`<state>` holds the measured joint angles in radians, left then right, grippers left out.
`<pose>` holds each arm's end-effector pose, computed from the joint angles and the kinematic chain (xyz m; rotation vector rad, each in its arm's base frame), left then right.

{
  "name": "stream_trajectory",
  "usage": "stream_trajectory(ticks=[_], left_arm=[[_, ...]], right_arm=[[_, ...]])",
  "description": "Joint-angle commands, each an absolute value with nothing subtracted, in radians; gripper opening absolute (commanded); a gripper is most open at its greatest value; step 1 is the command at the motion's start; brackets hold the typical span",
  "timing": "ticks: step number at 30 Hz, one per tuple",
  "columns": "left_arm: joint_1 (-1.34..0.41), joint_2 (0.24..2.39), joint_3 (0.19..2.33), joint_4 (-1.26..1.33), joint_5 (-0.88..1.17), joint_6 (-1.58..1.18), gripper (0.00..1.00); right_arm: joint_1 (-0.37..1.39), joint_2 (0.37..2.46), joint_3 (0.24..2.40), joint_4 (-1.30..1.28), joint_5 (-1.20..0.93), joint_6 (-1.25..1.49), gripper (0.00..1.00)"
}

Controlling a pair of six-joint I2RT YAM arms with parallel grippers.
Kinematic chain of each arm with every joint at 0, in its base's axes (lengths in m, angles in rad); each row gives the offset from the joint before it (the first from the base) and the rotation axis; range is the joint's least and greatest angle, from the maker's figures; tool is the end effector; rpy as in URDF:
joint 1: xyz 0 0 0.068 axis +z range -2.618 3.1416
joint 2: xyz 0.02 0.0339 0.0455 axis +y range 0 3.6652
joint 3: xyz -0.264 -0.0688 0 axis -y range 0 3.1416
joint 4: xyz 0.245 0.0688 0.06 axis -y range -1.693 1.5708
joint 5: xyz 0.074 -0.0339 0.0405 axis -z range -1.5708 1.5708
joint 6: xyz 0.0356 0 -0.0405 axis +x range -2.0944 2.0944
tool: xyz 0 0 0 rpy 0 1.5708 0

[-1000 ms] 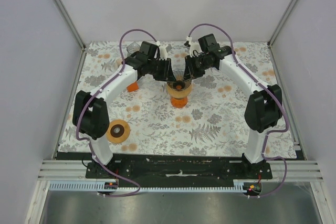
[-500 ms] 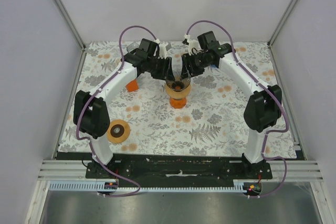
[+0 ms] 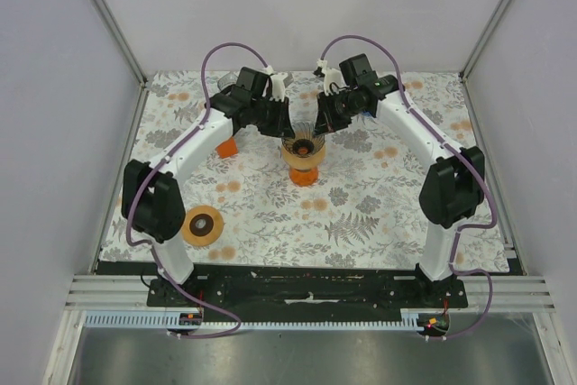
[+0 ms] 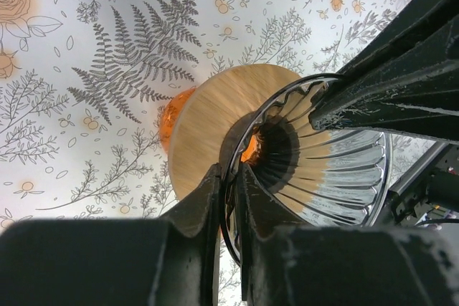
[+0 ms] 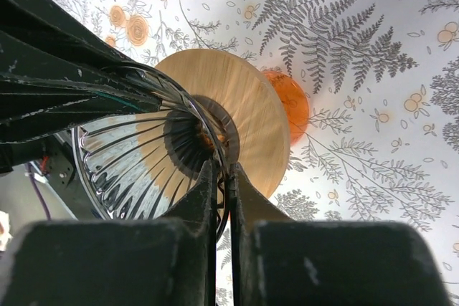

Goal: Place the coffee filter in the dripper

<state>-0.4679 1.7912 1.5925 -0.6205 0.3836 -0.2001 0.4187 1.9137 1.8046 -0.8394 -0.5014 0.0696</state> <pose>0.3535 -0.1936 0.3034 0.5122 2.3987 -0.7650 0.3769 0.1865 0.3096 -0.6462 2.4615 0.8274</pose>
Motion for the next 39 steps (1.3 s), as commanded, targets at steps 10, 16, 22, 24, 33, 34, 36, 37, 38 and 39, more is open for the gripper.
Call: stream_trajectory(ticks=[10,16,22,24,33,34,36,37,38,39], left_arm=[[-0.466,1.775,1.367,-0.529,0.339,-0.153,0.02],[-0.466,1.821,1.302,-0.495,0.341,-0.155,0.02],[-0.465,1.815,1.328,-0.499,0.344,-0.153,0.02],[-0.466,1.798,1.367,-0.500,0.345,-0.150,0.09],[-0.465,1.744,1.555,-0.546,0.311,-0.127,0.41],[-0.463,1.738,1.565,-0.549,0.313,-0.124,0.44],[-0.463,1.720,1.583,-0.555,0.322,-0.114,0.50],[-0.465,1.712,1.589,-0.560,0.328,-0.110,0.52],[-0.465,1.706,1.598,-0.566,0.330,-0.107,0.55],[-0.463,1.701,1.609,-0.577,0.333,-0.104,0.56]], right_arm=[[0.417,1.868,1.635,-0.761,-0.515,0.058,0.00],[0.417,1.896,1.615,-0.736,-0.518,0.064,0.00],[0.419,1.895,1.626,-0.747,-0.519,0.064,0.01],[0.417,1.882,1.647,-0.755,-0.505,0.066,0.08],[0.417,1.871,1.758,-0.808,-0.517,0.054,0.32],[0.419,1.873,1.766,-0.814,-0.517,0.051,0.35],[0.417,1.867,1.782,-0.825,-0.517,0.046,0.40],[0.416,1.864,1.793,-0.827,-0.520,0.045,0.41],[0.417,1.864,1.802,-0.830,-0.519,0.044,0.43],[0.417,1.862,1.815,-0.836,-0.520,0.043,0.45]])
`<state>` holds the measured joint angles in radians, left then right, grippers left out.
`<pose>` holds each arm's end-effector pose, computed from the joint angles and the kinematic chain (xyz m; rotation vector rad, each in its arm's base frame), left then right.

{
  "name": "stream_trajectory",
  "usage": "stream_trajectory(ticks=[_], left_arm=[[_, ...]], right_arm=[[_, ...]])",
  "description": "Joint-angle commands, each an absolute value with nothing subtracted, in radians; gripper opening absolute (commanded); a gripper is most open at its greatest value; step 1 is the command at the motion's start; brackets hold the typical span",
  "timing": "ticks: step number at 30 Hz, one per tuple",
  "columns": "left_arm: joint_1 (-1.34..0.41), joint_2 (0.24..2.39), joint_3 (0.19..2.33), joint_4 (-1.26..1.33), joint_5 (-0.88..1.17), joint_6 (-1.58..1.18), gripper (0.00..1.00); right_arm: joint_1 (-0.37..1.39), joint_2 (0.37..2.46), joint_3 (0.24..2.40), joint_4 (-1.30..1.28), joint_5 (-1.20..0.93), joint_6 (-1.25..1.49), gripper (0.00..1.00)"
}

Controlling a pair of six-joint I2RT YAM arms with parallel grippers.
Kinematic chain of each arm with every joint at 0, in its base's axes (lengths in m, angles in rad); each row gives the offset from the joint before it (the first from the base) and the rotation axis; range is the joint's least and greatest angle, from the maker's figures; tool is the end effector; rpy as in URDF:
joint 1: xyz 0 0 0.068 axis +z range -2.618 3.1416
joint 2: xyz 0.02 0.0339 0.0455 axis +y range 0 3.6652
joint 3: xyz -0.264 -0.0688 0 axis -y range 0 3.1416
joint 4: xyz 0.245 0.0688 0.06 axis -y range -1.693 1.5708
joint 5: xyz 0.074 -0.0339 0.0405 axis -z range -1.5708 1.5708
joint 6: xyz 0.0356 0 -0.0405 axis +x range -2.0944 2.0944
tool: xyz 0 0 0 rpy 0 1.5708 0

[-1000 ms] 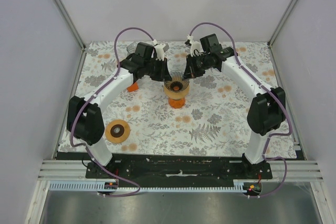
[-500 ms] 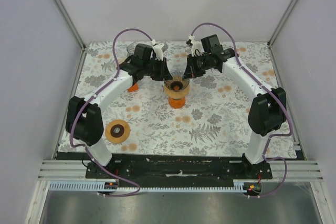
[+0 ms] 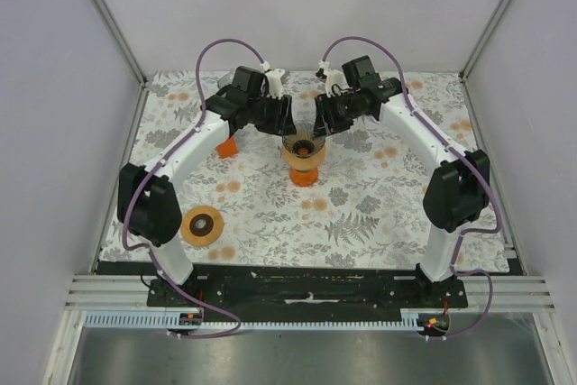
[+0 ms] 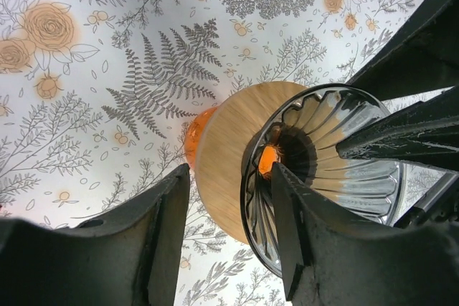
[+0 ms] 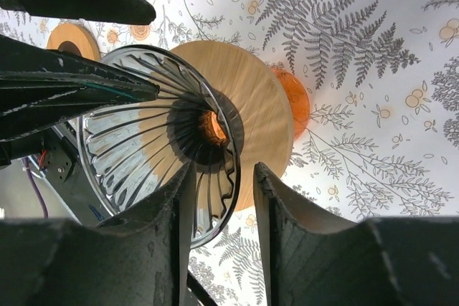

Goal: Place the coffee filter in the dripper

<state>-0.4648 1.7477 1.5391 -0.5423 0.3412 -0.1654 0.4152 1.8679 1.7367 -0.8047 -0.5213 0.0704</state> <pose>0.3497 -0.1887 0.3080 0.5288 2.3166 -0.7072 0.3682 0.1817 0.3089 -0.6499 2.4451 0.8516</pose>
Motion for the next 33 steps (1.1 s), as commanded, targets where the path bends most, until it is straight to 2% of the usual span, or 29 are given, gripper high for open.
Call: stream_trajectory(ticks=[1,9,15,20,22,33], left_arm=[[-0.463,1.698,1.624,-0.586,0.333,-0.103,0.57],[-0.376,1.618,1.744,-0.621,0.241,-0.117,0.58],[-0.189,1.634,1.710,-0.601,0.178,-0.124,0.45],[-0.098,1.721,1.709,-0.614,0.181,-0.014,0.48],[-0.066,1.752,1.712,-0.606,0.163,-0.002,0.45],[-0.052,1.867,1.707,-0.601,0.094,0.163,0.30]], right_arm=[[0.417,1.862,1.827,-0.844,-0.522,0.038,0.46],[0.399,1.810,1.910,-0.876,-0.497,0.017,0.50],[0.376,1.737,1.899,-0.876,-0.431,0.009,0.52],[0.367,1.706,1.862,-0.876,-0.413,-0.025,0.52],[0.365,1.701,1.844,-0.874,-0.414,-0.028,0.52],[0.359,1.703,1.810,-0.876,-0.413,-0.032,0.52]])
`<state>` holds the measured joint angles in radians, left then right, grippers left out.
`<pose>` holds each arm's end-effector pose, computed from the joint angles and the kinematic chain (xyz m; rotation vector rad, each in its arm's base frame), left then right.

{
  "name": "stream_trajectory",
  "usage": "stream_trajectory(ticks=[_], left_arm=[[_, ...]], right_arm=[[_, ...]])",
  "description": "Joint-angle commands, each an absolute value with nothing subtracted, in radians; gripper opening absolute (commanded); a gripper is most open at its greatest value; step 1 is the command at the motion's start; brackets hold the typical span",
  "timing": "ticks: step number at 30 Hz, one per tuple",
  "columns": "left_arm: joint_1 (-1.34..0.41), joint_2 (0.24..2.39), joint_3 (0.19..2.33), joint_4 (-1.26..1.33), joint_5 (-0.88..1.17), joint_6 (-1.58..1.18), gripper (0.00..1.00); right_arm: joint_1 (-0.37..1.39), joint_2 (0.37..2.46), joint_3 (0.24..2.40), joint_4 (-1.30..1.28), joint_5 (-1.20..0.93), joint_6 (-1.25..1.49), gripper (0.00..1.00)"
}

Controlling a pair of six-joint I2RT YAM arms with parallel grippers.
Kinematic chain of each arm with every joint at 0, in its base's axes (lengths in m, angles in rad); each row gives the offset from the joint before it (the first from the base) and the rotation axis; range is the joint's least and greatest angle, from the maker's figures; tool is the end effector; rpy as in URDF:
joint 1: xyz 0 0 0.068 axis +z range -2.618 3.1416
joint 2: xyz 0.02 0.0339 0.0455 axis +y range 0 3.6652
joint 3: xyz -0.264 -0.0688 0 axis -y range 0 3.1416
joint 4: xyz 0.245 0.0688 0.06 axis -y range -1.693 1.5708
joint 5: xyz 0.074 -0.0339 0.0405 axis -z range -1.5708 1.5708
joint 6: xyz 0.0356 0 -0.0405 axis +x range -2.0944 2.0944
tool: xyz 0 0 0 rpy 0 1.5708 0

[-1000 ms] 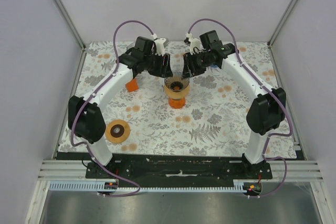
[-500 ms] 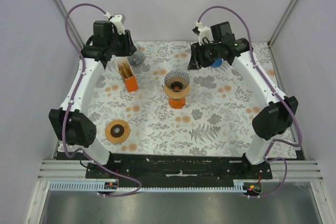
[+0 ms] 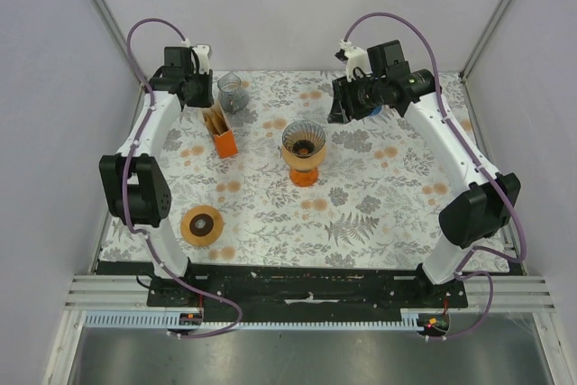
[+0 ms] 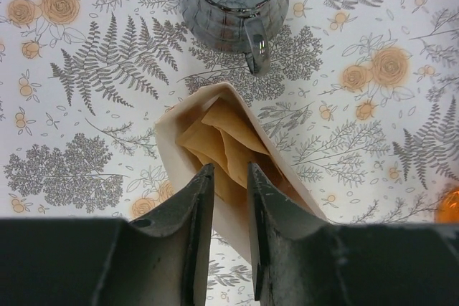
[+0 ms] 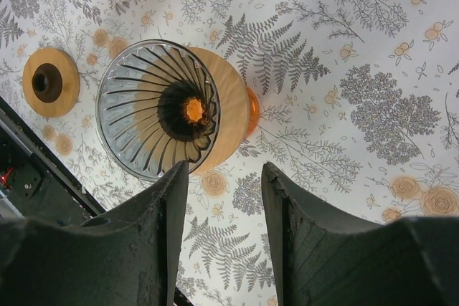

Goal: Place the coffee filter in the dripper

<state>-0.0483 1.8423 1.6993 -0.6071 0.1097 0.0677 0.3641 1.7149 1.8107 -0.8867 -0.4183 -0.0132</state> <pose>0.4212 -0.0243 0.3177 0.1896 2.3104 -0.1175 0.3415 0.1456 0.3822 -0.6457 2.2828 0.6635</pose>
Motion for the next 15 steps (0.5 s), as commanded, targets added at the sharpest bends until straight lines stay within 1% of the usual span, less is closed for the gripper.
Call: stream_trajectory(ticks=[1,8,15], left_arm=[[-0.052,1.873,1.707,-0.603,0.100,0.170,0.30],[-0.054,1.916,1.710,-0.614,0.046,0.232,0.30],[-0.067,1.940,1.713,-0.614,0.046,0.259,0.29]], right_arm=[[0.359,1.703,1.809,-0.876,-0.411,-0.031,0.52],[0.356,1.706,1.801,-0.876,-0.417,-0.034,0.52],[0.354,1.709,1.795,-0.876,-0.426,-0.034,0.52]])
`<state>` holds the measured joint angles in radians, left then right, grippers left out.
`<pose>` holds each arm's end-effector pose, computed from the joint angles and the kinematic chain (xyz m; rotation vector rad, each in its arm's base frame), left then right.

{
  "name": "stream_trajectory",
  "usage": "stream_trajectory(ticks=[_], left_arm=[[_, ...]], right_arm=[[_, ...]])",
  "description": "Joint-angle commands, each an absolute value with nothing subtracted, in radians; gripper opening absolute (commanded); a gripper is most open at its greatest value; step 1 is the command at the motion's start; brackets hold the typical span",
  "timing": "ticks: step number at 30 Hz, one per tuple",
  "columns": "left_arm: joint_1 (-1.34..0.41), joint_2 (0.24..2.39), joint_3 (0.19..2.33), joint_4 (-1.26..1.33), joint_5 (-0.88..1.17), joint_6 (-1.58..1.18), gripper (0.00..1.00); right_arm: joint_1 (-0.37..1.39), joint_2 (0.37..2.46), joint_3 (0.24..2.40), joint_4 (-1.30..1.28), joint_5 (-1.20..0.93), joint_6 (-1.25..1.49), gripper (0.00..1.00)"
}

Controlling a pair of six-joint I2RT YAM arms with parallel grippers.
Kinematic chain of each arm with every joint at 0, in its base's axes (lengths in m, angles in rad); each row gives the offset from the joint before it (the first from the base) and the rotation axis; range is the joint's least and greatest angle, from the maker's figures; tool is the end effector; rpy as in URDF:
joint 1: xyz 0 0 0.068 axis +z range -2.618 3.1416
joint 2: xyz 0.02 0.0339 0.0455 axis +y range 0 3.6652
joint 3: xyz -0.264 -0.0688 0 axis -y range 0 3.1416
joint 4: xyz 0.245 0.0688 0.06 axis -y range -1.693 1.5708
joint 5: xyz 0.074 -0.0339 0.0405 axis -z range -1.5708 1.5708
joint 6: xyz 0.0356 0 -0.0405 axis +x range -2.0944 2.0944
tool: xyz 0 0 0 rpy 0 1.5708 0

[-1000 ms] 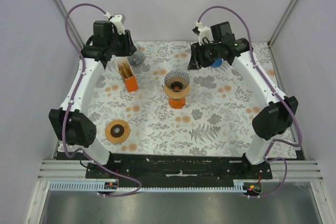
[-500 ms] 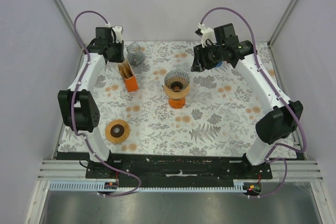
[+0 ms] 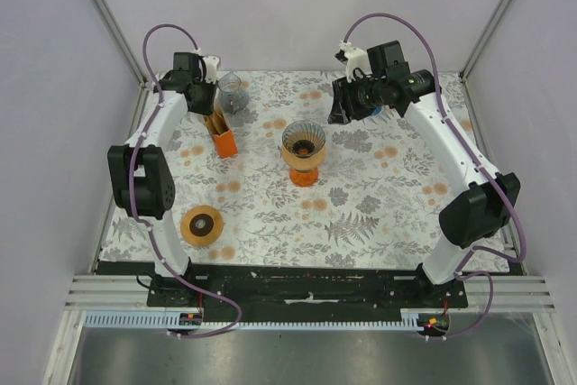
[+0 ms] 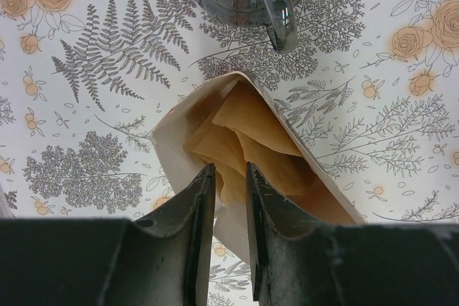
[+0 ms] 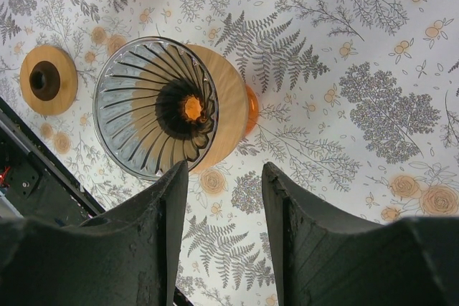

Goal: Place the coffee filter in the dripper

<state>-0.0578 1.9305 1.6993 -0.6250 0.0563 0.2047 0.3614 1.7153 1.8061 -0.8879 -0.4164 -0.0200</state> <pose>0.4361 -0.0272 0.2801 0.3426 2.4008 -0.0017 0.3420 0.1447 0.3805 -0.6491 2.2869 0.6570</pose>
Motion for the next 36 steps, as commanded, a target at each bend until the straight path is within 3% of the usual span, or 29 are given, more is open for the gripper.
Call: stream_trajectory(ticks=[1,23,29,36], left_arm=[[-0.069,1.945,1.713,-0.612,0.045,0.262,0.29],[-0.084,1.991,1.741,-0.578,0.078,0.293,0.21],[-0.084,2.009,1.743,-0.577,0.075,0.288,0.27],[-0.089,2.019,1.741,-0.568,0.078,0.288,0.25]], right_arm=[[0.356,1.707,1.792,-0.876,-0.425,-0.034,0.52],[0.350,1.707,1.781,-0.877,-0.445,-0.038,0.52],[0.348,1.710,1.782,-0.876,-0.451,-0.038,0.52],[0.347,1.710,1.781,-0.879,-0.460,-0.037,0.52]])
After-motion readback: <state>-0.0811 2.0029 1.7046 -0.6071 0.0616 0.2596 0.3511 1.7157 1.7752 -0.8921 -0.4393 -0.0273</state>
